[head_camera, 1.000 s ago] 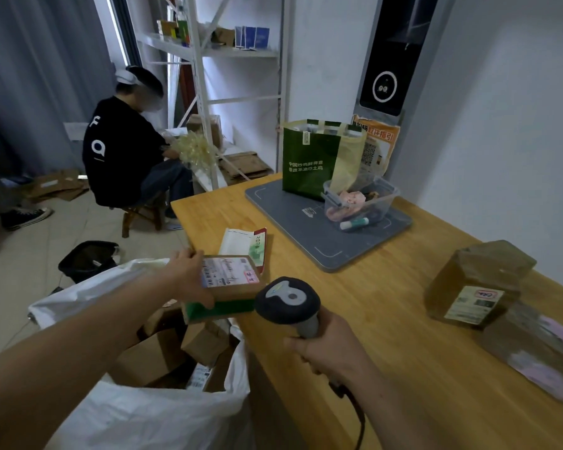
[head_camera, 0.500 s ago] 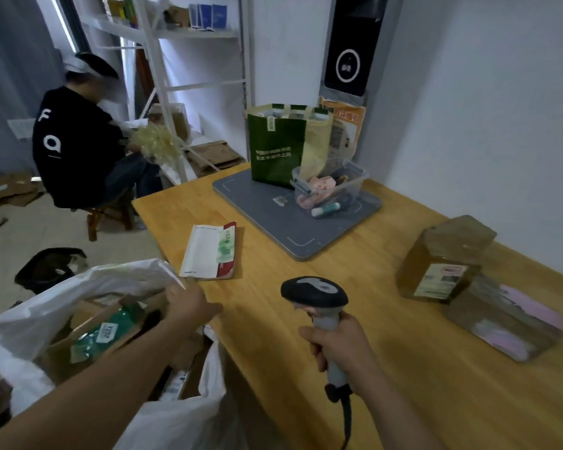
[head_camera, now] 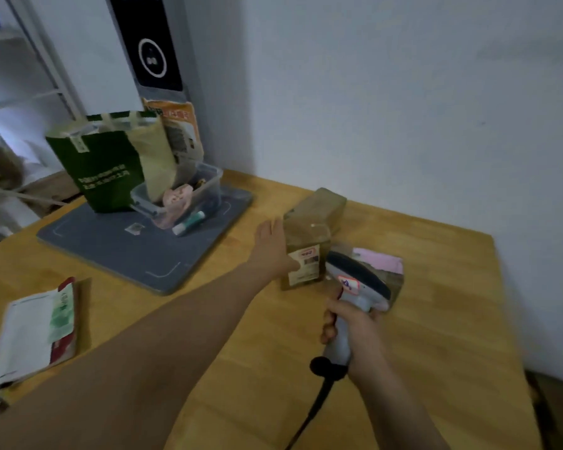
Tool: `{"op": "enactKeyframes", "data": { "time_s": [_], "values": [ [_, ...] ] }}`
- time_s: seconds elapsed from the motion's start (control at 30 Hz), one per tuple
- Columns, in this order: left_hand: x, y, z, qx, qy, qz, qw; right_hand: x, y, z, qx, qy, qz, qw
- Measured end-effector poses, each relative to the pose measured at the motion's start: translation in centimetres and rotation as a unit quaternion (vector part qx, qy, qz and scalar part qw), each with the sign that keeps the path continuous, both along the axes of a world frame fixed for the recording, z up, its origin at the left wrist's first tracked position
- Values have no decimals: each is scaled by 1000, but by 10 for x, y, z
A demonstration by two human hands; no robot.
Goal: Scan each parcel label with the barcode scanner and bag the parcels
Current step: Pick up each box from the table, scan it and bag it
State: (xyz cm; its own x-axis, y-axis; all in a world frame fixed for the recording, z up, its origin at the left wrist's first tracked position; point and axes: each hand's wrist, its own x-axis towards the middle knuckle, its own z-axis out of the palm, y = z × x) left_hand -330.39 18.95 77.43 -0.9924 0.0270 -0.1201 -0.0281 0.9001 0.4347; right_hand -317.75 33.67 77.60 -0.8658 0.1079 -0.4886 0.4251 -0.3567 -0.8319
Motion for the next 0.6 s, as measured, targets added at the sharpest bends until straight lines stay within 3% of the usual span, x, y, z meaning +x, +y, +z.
{"op": "enactKeyframes", "data": {
  "time_s": [0.13, 0.27, 0.43, 0.6],
  "values": [
    [-37, 14, 0, -63, -39, -2, 997, -3, 26, -7, 27, 16, 11, 999],
    [-43, 1, 0, -76, -20, -2, 997, -1, 29, -13, 46, 7, 36, 998],
    [-27, -45, -1, 98, -44, 111, 988, 11, 17, -15, 48, -21, 49, 997],
    [16, -114, 1, 337, -93, 209, 913, 26, -9, -5, 59, -25, 89, 994]
  ]
}}
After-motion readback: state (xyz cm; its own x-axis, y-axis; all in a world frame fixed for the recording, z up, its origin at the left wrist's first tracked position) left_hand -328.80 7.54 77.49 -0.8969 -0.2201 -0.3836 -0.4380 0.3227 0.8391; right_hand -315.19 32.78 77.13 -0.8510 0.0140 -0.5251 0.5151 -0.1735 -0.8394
